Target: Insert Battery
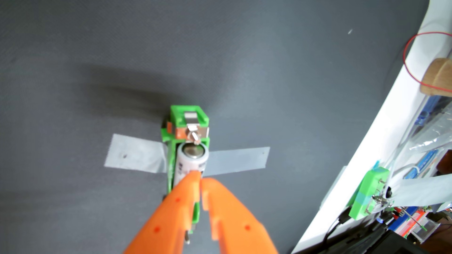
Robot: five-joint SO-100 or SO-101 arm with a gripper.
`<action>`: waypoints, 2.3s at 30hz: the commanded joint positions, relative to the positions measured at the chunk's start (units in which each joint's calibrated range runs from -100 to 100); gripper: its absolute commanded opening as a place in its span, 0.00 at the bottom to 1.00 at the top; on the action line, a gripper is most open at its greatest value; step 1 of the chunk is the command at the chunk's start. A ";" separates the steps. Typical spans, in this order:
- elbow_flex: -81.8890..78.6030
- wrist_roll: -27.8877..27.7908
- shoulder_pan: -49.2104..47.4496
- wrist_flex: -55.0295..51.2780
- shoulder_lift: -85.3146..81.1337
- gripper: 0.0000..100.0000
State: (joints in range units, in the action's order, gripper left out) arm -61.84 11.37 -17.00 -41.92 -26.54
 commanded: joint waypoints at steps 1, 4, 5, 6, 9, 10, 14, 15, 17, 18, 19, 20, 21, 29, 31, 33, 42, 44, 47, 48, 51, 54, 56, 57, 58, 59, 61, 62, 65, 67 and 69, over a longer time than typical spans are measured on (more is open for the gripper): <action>0.30 -0.04 0.35 0.43 -0.93 0.02; 0.30 -0.04 0.35 0.43 -0.93 0.02; 0.30 -0.04 0.35 0.43 -0.93 0.02; 0.30 -0.04 0.35 0.43 -0.93 0.02; 0.03 -0.04 0.35 0.52 -0.93 0.02; -0.06 -0.04 0.35 0.52 -0.93 0.02; -0.33 -0.04 0.35 0.52 -0.51 0.02; -0.33 -0.04 0.35 0.52 -0.43 0.02; -0.33 -0.04 0.35 0.52 -0.43 0.02; -0.33 -0.04 0.35 0.52 -0.35 0.02; -0.42 -0.04 0.35 0.52 -0.35 0.02; -0.42 -0.04 0.24 0.52 -0.35 0.02; -0.42 -0.04 0.24 0.52 -0.35 0.02; -2.50 -0.14 -0.24 0.60 -0.51 0.02; -3.13 -0.14 -0.59 0.60 -0.76 0.02; -3.31 -0.14 -0.59 0.60 -0.85 0.02; -3.49 -0.19 -0.24 0.52 -0.93 0.02; -3.58 -0.19 -0.12 0.52 -0.93 0.02; -3.58 -0.19 -0.12 0.43 -0.93 0.02; -3.58 -0.19 -0.24 0.27 -0.93 0.02; -3.58 -0.19 -0.59 0.10 -0.93 0.02; -3.58 -0.19 -0.83 0.01 -0.93 0.02; -3.67 -0.19 -0.94 0.01 -0.93 0.02; -3.67 -0.19 -0.94 0.01 -1.01 0.02; -3.67 -0.19 -0.94 0.01 -1.01 0.02; -3.67 -0.19 -0.94 -0.07 -1.01 0.02; -3.67 -0.19 -1.06 -0.16 -1.01 0.02; -3.67 -0.19 -1.06 -0.24 -1.01 0.02; -3.67 -0.19 -1.06 -0.41 -1.01 0.02; -4.03 -0.24 -1.06 -0.41 -1.01 0.02; -4.21 -0.24 -1.18 -0.41 -1.18 0.02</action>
State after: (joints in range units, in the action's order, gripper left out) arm -66.64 11.21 -17.82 -42.59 -26.37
